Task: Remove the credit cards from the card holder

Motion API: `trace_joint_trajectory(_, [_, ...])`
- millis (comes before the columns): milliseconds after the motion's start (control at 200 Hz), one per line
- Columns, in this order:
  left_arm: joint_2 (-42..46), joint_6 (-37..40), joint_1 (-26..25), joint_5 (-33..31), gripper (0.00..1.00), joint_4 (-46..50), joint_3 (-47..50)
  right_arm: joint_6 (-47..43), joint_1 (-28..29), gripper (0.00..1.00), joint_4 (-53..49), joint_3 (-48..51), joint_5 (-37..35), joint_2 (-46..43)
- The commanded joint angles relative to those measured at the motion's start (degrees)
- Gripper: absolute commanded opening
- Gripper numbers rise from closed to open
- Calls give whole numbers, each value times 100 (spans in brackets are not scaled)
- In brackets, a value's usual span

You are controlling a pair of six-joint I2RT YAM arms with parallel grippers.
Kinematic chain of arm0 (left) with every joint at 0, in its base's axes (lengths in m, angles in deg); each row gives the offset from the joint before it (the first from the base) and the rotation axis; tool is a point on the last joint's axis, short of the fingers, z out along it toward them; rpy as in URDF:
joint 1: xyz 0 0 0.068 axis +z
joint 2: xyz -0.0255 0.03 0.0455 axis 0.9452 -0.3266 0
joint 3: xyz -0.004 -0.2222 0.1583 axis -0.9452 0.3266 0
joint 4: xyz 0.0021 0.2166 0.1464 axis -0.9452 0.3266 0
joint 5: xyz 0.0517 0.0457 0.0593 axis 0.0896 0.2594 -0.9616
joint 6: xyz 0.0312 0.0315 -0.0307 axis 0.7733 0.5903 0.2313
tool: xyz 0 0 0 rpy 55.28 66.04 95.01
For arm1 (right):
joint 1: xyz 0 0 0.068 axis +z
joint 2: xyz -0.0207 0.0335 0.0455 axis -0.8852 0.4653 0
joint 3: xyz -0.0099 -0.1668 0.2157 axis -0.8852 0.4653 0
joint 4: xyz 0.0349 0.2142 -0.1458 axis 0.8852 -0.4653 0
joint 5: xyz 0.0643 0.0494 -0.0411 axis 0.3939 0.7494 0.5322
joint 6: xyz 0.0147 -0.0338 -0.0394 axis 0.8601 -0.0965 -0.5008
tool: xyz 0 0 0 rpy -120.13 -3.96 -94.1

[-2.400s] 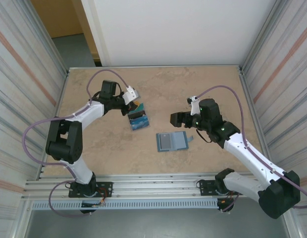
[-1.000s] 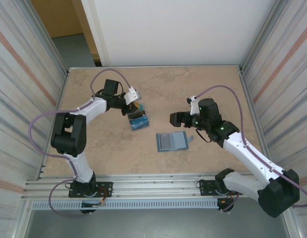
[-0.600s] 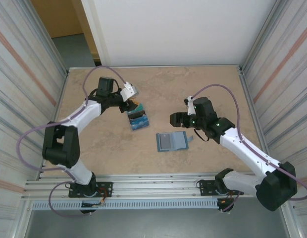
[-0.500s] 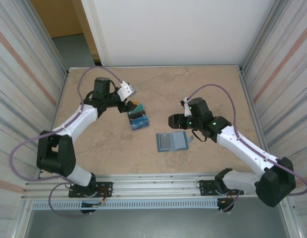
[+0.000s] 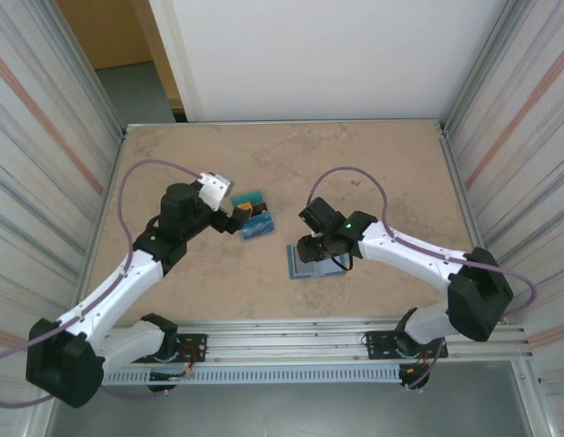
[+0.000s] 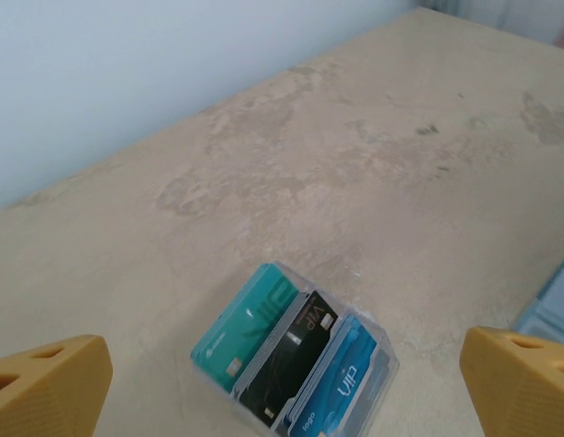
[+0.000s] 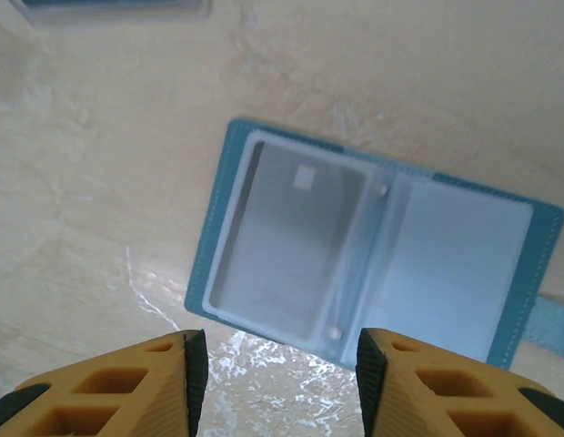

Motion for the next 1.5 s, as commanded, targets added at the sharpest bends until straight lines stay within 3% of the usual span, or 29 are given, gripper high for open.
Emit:
trace_joint_trajectory(0, [412,-1077,-25,-887,99,22,309,193,133,48,-201,-251,-146,391])
trace_joint_trajectory(391, [921,-1739,-28,-1153,99,281,678,58,420,52,-344,-845,-255,1634])
trace_joint_trajectory(892, [702,-1830,-29,-1144,99,391,637,124,451,55,-299,-777,-264,2110])
trace_joint_trajectory(1498, [615,-1681,-22,-807,99,629,322,76,407,29,-169,-568,-248,1997])
